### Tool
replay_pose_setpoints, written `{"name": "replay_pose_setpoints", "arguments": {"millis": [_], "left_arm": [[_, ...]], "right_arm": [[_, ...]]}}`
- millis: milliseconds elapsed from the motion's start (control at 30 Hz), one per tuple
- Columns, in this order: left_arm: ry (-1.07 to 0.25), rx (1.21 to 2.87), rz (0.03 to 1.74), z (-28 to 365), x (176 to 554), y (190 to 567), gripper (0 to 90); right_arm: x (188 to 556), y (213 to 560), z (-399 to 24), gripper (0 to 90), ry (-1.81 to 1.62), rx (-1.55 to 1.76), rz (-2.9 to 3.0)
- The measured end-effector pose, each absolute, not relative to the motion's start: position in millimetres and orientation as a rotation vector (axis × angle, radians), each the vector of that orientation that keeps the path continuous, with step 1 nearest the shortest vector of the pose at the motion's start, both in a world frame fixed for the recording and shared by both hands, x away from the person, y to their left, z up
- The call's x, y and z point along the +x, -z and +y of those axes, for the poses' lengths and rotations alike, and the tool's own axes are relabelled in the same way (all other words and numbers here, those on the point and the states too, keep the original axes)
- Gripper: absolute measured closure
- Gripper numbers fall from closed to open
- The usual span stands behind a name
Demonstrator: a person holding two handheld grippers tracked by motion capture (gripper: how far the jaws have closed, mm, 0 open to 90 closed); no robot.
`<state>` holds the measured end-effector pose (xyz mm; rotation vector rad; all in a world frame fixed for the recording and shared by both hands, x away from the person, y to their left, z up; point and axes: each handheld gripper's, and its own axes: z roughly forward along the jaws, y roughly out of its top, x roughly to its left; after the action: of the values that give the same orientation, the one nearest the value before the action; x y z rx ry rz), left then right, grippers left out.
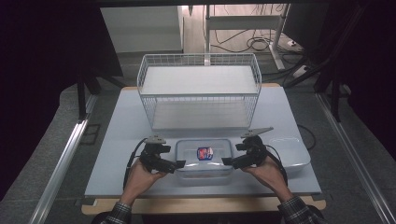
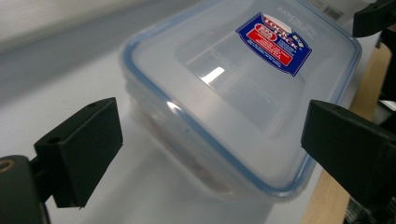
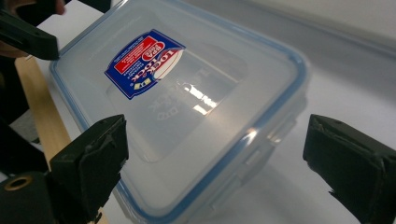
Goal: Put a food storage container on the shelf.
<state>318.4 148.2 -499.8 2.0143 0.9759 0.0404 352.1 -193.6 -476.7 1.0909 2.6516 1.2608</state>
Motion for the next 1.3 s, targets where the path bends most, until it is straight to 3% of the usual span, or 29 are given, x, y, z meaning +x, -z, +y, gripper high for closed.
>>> {"name": "replay_pose_setpoints", "arguments": {"millis": [167,333,433,533,667,767,1033,1300], "left_arm": [[0.133,1.996,0.965,144,330,514,1.9],[0.217,1.973,0.989,145,330,519,0.5],[0.260,1.958,1.008,154,324,516,10.9],[0.246,1.944,1.006,157,320,514,21.2],[0.228,1.913,1.009,162,313,512,27.0],[0.214,1.861,1.026,167,305,509,39.4],[0.109,1.814,1.063,167,300,500,50.2],[0.075,1.786,1.050,166,299,490,50.9]], "right_arm": [[360,490,-190,3.9,-1.266,1.150,2.729],[365,498,-191,6.0,-1.329,1.238,2.783],[363,498,-196,12.2,-1.345,1.294,2.795],[359,494,-202,19.8,-1.359,1.268,2.800],[354,491,-206,25.2,-1.356,1.253,2.811],[350,488,-218,41.4,-1.464,1.308,2.754],[341,480,-217,50.3,-1.482,1.328,2.638],[338,472,-219,50.4,-1.559,1.314,2.537]]}}
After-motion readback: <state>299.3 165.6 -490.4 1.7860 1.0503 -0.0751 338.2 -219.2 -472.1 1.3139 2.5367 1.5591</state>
